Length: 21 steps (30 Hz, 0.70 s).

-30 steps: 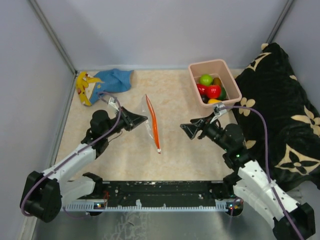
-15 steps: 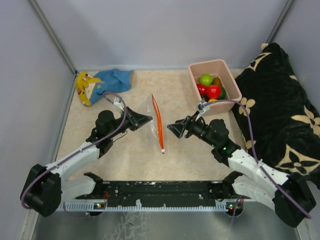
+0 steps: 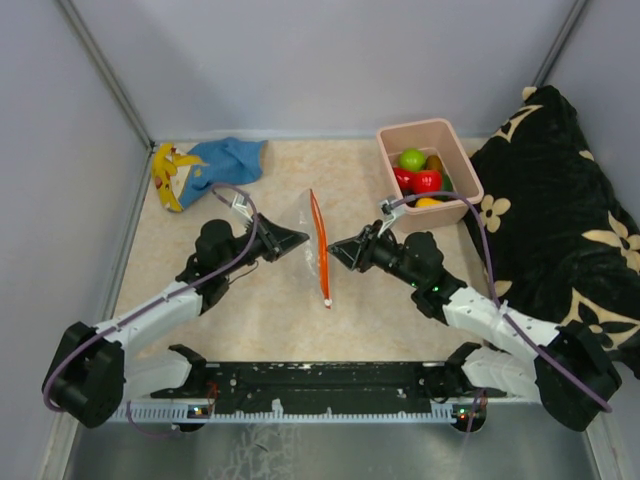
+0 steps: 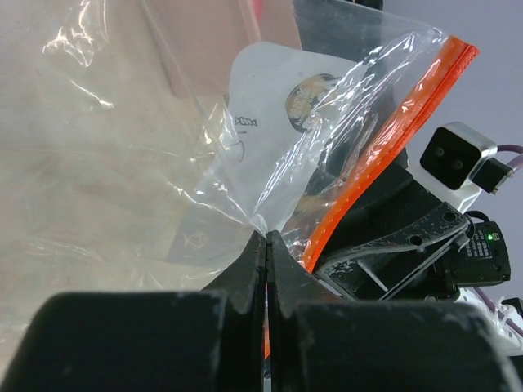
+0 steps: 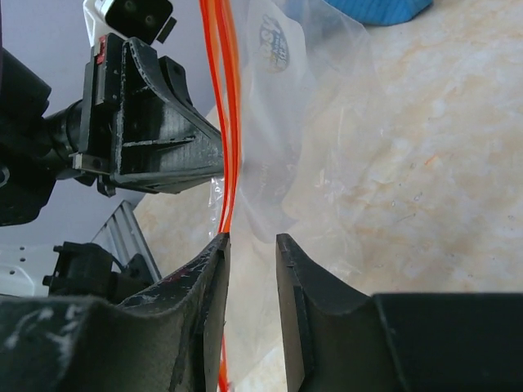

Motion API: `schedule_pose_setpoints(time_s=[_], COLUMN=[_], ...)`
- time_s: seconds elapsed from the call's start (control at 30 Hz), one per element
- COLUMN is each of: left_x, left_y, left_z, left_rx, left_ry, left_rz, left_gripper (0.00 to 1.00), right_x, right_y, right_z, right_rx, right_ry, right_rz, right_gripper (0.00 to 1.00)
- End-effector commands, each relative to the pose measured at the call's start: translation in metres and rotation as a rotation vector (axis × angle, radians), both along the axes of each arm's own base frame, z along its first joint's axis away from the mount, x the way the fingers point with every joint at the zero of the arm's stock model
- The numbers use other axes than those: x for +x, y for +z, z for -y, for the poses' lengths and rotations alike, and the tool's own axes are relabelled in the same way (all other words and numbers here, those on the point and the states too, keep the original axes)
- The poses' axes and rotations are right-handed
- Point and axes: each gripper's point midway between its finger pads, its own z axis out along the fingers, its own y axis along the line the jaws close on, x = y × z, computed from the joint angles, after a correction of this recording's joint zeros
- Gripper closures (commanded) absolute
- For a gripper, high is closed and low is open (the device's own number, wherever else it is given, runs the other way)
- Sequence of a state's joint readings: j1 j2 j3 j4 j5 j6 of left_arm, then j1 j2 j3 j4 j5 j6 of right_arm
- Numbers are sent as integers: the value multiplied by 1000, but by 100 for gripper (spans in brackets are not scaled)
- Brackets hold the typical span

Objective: Place the food in the zip-top bag and seal the zipper
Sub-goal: Open the zipper of the food storage bag.

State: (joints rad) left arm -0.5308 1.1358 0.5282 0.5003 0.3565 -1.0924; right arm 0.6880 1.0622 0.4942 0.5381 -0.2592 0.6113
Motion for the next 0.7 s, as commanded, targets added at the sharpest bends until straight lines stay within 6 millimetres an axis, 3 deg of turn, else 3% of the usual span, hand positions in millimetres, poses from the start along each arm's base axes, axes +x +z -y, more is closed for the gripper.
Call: schedule_pose_setpoints(time_s=[0.0,0.67], left_x=[1,3], left_y=[24,9], left_z=[7,12], left_rx=[-41,5], left_ry=[-20,-2], left_rz=[64,49], left_gripper=[100,100], right_x=[6,-4], right_y=[36,45], right_z=[-7,-11], right_rx=[69,110], right_ry=[-4,40], right_rz=[81,79], right_gripper=[72,70])
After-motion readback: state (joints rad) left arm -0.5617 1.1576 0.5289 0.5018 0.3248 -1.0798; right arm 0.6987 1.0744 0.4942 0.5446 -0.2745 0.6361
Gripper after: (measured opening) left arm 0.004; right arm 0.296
